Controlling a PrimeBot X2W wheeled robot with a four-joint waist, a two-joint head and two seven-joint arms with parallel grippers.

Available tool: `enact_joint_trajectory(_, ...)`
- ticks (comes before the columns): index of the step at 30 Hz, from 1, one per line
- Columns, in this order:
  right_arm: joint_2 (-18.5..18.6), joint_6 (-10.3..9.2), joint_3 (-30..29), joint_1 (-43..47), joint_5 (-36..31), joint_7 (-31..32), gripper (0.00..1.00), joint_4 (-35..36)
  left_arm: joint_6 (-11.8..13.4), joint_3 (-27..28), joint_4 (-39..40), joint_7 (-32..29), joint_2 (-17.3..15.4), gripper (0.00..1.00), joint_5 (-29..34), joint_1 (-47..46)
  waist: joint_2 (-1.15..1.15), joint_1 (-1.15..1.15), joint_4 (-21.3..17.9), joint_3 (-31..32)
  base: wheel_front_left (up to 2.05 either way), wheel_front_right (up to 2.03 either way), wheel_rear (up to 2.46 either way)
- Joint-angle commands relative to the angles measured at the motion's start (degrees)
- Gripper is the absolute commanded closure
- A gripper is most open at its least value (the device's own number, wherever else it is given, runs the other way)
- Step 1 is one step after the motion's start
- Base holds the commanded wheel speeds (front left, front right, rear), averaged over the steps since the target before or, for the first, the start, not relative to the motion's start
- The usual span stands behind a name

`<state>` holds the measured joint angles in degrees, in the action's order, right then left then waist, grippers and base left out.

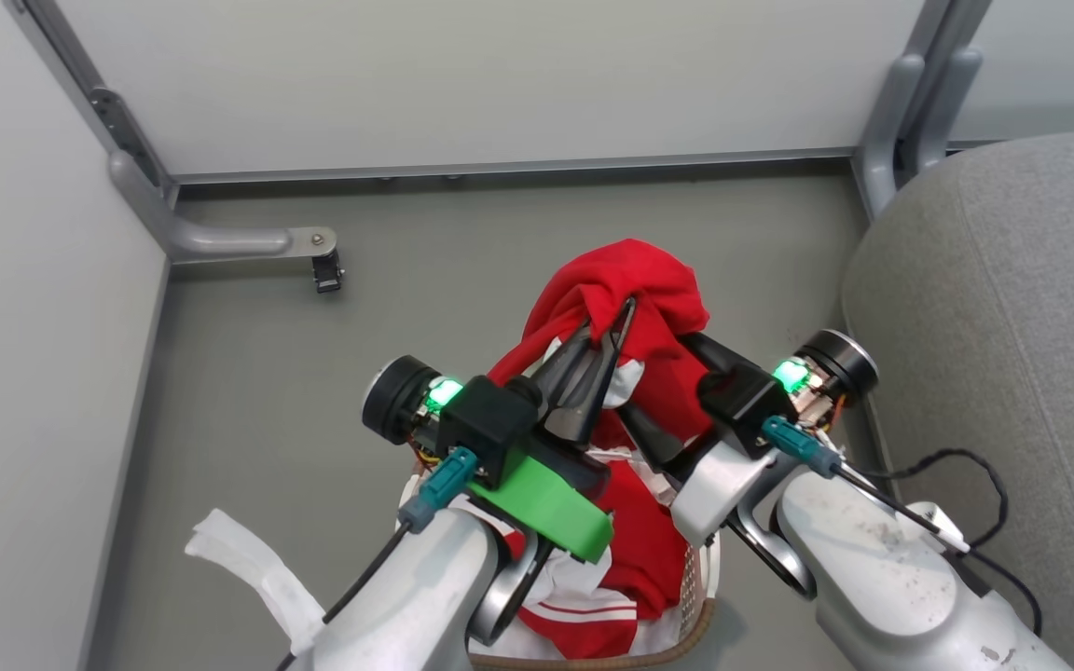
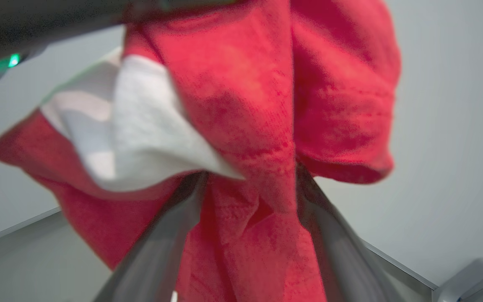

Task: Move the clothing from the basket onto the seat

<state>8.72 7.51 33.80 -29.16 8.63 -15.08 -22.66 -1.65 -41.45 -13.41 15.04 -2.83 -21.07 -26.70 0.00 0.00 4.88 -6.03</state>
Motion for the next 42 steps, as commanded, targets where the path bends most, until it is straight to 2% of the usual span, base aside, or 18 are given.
enact_joint_trajectory(1,0.77,-0.04,1.72,-1.43,0.69,-0.13,0.00,-0.92,-0.37,-0.67,-0.09,0.22,-0.14,1.00,-0.36,-0.93,0.00,0.00,1.04,0.49,0.00,0.00,0.00)
enact_joint_trajectory(7,2.06,-0.04,8.80,-5.50,4.02,-0.13,0.00,-4.93,-1.38,-3.11,-0.52,0.21,-0.13,1.00,-1.64,-0.79,0.00,0.00,2.36,1.38,0.00,0.00,0.00)
enact_joint_trajectory(11,2.24,-0.04,10.44,-7.08,5.79,-0.12,0.00,-6.88,-2.00,-4.17,-0.38,0.21,-0.12,1.00,-2.24,-0.69,0.00,0.00,2.80,1.35,0.00,0.00,0.00)
enact_joint_trajectory(12,2.11,-0.04,10.91,-7.20,6.39,-0.12,0.50,-7.50,-1.98,-4.31,-0.31,0.21,-0.12,1.00,-2.36,-0.68,0.00,0.00,2.87,1.29,0.00,0.00,0.00)
enact_joint_trajectory(13,1.92,-0.05,11.38,-7.51,6.78,-0.13,0.84,-7.82,-2.00,-4.43,-0.28,0.21,-0.13,1.00,-2.48,-0.70,0.00,0.00,2.94,1.23,0.00,0.00,0.00)
enact_joint_trajectory(14,1.87,-0.05,11.50,-7.84,7.05,-0.13,1.00,-7.97,-1.98,-4.50,-0.27,0.22,-0.12,1.00,-2.49,-0.71,0.00,0.00,2.96,1.18,0.00,0.00,0.00)
enact_joint_trajectory(19,1.76,-0.05,9.92,-7.02,8.29,-0.13,1.00,-7.23,-1.43,-4.50,-0.47,0.21,-0.12,1.00,-2.88,-0.75,0.00,0.00,2.49,0.56,0.00,0.00,0.00)
enact_joint_trajectory(33,1.54,-0.05,-2.41,-0.81,5.46,-0.13,1.00,-0.65,-0.34,-1.92,-1.54,0.21,-0.14,1.00,-1.51,-0.34,0.00,0.00,-2.50,-0.88,0.00,0.00,0.00)
enact_joint_trajectory(34,1.44,-0.05,-3.17,-0.45,5.28,-0.13,1.00,-0.22,-0.14,-1.69,-1.54,0.22,-0.15,0.96,-1.31,-0.29,0.00,0.00,-3.01,-1.00,0.00,0.00,0.00)
enact_joint_trajectory(36,1.18,-0.05,-4.92,0.35,4.80,-0.13,1.00,0.81,0.06,-1.34,-1.81,0.22,-0.15,0.27,-1.02,-0.10,0.00,0.00,-4.40,-1.28,0.00,0.00,0.00)
enact_joint_trajectory(37,0.87,-0.05,-6.18,1.04,4.34,-0.13,1.00,1.77,0.20,-0.85,-2.25,0.14,-0.15,0.00,-0.64,-0.11,0.00,0.00,-6.04,-1.58,0.00,0.00,0.00)
enact_joint_trajectory(42,0.34,-0.05,-9.46,2.65,3.89,-0.13,1.00,4.12,0.32,0.28,-3.07,0.14,-0.15,0.00,0.63,0.04,0.00,0.00,-11.06,-2.54,0.00,0.00,0.00)
